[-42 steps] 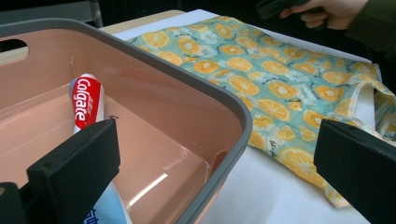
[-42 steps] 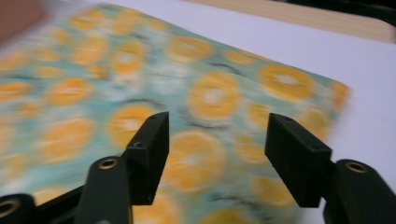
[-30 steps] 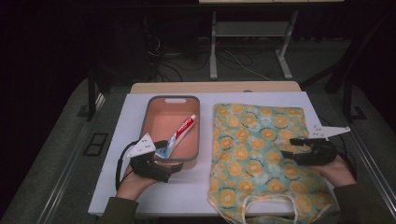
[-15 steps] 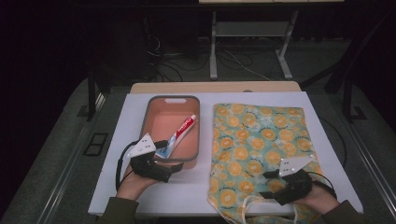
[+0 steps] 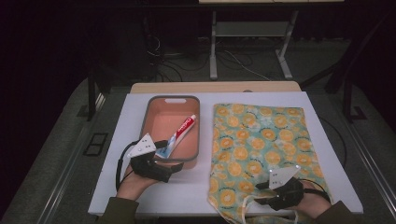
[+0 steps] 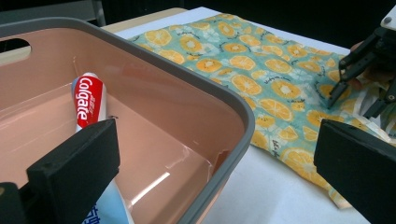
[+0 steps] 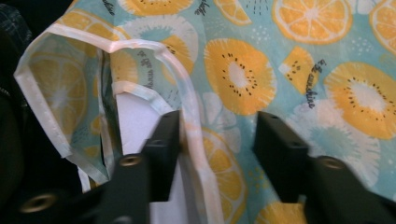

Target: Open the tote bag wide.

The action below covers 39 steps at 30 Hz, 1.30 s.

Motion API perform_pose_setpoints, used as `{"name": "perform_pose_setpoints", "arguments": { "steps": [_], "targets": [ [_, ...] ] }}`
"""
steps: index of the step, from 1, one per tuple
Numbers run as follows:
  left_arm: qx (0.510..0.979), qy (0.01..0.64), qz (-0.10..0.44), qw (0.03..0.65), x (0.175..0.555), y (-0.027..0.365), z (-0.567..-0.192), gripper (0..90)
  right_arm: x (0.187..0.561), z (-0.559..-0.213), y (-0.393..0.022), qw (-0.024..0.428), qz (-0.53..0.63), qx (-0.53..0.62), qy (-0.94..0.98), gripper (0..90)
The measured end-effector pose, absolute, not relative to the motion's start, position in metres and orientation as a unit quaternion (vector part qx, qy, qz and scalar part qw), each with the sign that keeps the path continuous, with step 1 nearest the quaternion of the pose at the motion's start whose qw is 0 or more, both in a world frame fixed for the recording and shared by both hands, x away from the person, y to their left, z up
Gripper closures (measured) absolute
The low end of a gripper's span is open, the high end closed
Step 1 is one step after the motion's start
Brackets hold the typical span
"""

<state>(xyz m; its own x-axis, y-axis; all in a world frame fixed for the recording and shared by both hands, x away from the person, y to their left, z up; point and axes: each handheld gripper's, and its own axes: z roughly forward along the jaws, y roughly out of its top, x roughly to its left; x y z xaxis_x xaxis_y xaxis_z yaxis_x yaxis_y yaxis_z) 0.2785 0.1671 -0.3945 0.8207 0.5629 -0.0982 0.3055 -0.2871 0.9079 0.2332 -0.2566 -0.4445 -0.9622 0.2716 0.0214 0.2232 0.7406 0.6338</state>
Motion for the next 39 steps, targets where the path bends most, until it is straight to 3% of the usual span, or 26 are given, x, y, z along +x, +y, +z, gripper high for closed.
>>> {"name": "perform_pose_setpoints", "arguments": {
  "steps": [5, 9, 25, 39],
  "targets": [
    [0.793, 0.274, 0.122, 0.529, 0.279, 0.167, -0.394, 0.0, 0.235, -0.444, -0.256, 0.032, 0.339, 0.135, 0.931, 81.5],
    [0.793, 0.274, 0.122, 0.530, 0.279, 0.167, -0.395, 0.0, 0.236, -0.444, -0.255, 0.034, 0.339, 0.136, 0.930, 88.2],
    [0.792, 0.276, 0.122, 0.530, 0.279, 0.167, -0.394, 0.0, 0.278, -0.435, -0.236, 0.066, 0.355, 0.217, 0.907, 89.7],
    [0.793, 0.274, 0.121, 0.531, 0.279, 0.167, -0.394, 0.0, 0.360, -0.426, -0.211, 0.129, 0.361, 0.318, 0.867, 89.7]
  ]
}}
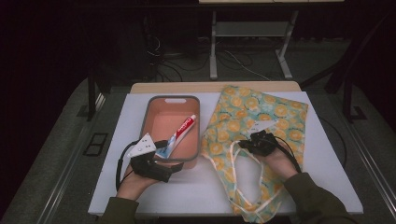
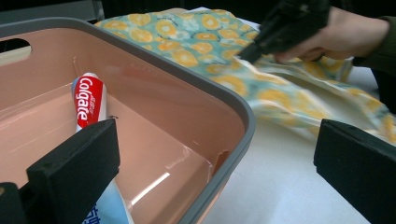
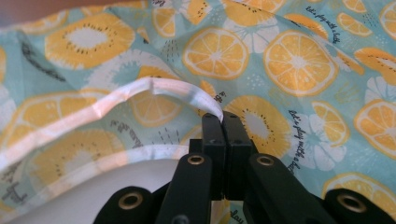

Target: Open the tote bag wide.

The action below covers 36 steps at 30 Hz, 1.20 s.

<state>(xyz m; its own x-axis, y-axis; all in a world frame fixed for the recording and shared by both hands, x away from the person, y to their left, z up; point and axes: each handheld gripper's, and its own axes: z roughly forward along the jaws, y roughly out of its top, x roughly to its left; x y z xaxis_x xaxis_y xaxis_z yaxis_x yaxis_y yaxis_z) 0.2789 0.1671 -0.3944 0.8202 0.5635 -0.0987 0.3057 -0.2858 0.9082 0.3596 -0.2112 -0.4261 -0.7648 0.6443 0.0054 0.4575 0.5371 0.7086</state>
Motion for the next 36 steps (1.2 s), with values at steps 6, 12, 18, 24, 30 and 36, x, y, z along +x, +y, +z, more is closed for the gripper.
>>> {"name": "perform_pose_setpoints", "arguments": {
  "steps": [6, 12, 18, 24, 30, 36],
  "targets": [
    [0.792, 0.273, 0.119, 0.533, 0.279, 0.168, -0.394, 0.0, 0.373, -0.431, -0.208, 0.111, 0.370, 0.335, 0.860, 70.3],
    [0.792, 0.273, 0.120, 0.532, 0.279, 0.168, -0.394, 0.0, 0.348, -0.404, -0.227, 0.110, 0.400, 0.304, 0.858, 46.8],
    [0.793, 0.273, 0.120, 0.532, 0.279, 0.168, -0.394, 0.0, 0.321, -0.398, -0.262, 0.109, 0.396, 0.293, 0.864, 42.7],
    [0.792, 0.274, 0.121, 0.531, 0.279, 0.167, -0.395, 0.0, 0.292, -0.414, -0.313, 0.102, 0.366, 0.297, 0.876, 40.3],
    [0.793, 0.274, 0.122, 0.530, 0.279, 0.167, -0.394, 0.0, 0.272, -0.439, -0.339, 0.072, 0.339, 0.297, 0.890, 52.3],
    [0.792, 0.274, 0.122, 0.531, 0.279, 0.167, -0.395, 0.0, 0.272, -0.444, -0.332, 0.085, 0.320, 0.279, 0.901, 85.6]
  ]
}}
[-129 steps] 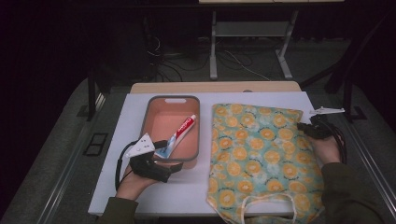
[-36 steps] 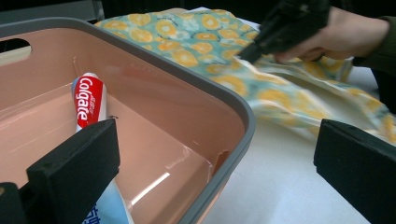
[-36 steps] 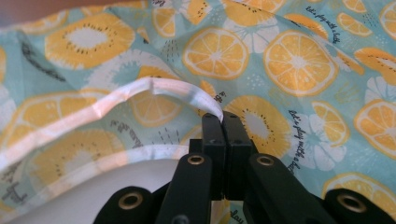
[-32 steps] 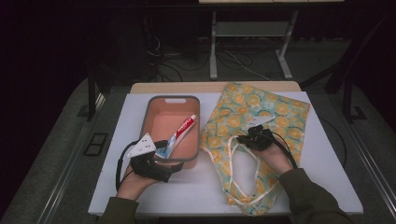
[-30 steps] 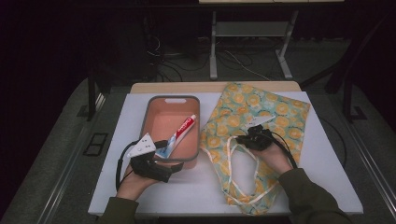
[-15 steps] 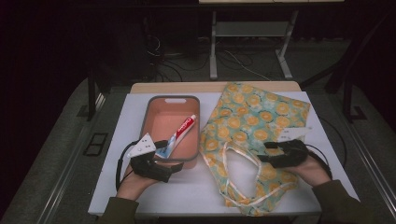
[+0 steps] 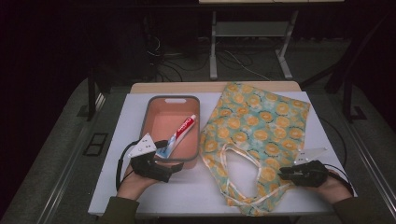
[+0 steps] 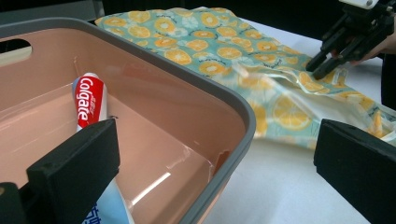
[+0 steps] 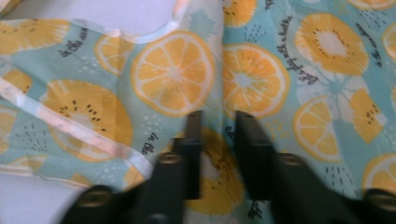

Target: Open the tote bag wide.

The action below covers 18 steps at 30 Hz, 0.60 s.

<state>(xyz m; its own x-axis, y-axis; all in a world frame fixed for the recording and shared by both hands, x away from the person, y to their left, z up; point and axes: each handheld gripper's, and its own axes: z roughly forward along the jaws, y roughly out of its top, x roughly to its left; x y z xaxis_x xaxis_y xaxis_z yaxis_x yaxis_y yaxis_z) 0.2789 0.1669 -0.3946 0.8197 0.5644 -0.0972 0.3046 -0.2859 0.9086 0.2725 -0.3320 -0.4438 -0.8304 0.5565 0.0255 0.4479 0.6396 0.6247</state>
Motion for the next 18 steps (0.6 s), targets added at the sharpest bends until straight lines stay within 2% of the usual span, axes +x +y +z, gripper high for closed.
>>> {"name": "perform_pose_setpoints", "arguments": {
  "steps": [2, 11, 13, 15, 16, 17, 18],
  "targets": [
    [0.793, 0.274, 0.122, 0.531, 0.279, 0.167, -0.395, 0.0, 0.272, -0.443, -0.330, 0.092, 0.312, 0.273, 0.905, 90.0],
    [0.793, 0.273, 0.123, 0.530, 0.279, 0.167, -0.395, 0.0, 0.244, -0.437, -0.309, 0.052, 0.309, 0.221, 0.924, 90.0],
    [0.793, 0.274, 0.123, 0.530, 0.279, 0.167, -0.395, 0.0, 0.240, -0.438, -0.305, 0.056, 0.303, 0.213, 0.927, 89.4],
    [0.794, 0.273, 0.124, 0.529, 0.279, 0.167, -0.395, 0.0, 0.242, -0.434, -0.307, 0.053, 0.329, 0.221, 0.917, 73.2],
    [0.794, 0.274, 0.125, 0.529, 0.279, 0.167, -0.395, 0.0, 0.242, -0.434, -0.307, 0.053, 0.329, 0.221, 0.917, 73.2],
    [0.794, 0.273, 0.124, 0.529, 0.279, 0.167, -0.395, 0.0, 0.242, -0.427, -0.305, 0.050, 0.358, 0.224, 0.905, 65.1],
    [0.794, 0.274, 0.124, 0.529, 0.279, 0.167, -0.395, 0.0, 0.242, -0.423, -0.303, 0.047, 0.375, 0.222, 0.899, 62.2]
  ]
}}
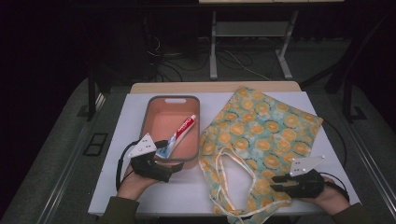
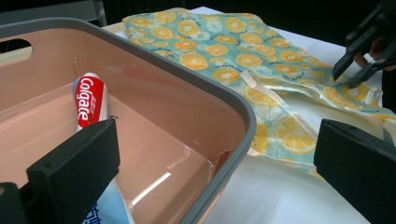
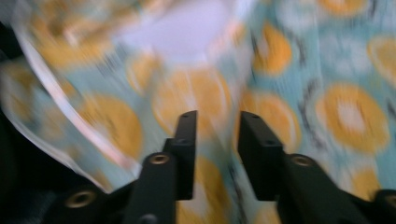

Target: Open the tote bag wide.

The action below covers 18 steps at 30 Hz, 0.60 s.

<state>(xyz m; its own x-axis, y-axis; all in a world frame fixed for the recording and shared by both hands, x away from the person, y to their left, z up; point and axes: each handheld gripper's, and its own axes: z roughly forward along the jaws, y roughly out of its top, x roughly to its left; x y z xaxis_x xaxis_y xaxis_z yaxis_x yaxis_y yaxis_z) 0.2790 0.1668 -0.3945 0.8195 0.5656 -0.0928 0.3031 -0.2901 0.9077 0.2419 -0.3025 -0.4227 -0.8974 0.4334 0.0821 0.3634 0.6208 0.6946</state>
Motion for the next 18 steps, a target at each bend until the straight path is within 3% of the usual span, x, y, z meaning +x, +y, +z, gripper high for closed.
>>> {"name": "perform_pose_setpoints", "arguments": {
  "steps": [7, 18],
  "targets": [
    [0.793, 0.274, 0.124, 0.529, 0.279, 0.167, -0.395, 0.0, 0.229, -0.410, -0.251, 0.013, 0.411, 0.163, 0.897, 50.9],
    [0.793, 0.274, 0.125, 0.529, 0.279, 0.166, -0.395, 0.0, 0.209, -0.421, -0.173, -0.037, 0.384, 0.079, 0.919, 49.2]
  ]
}}
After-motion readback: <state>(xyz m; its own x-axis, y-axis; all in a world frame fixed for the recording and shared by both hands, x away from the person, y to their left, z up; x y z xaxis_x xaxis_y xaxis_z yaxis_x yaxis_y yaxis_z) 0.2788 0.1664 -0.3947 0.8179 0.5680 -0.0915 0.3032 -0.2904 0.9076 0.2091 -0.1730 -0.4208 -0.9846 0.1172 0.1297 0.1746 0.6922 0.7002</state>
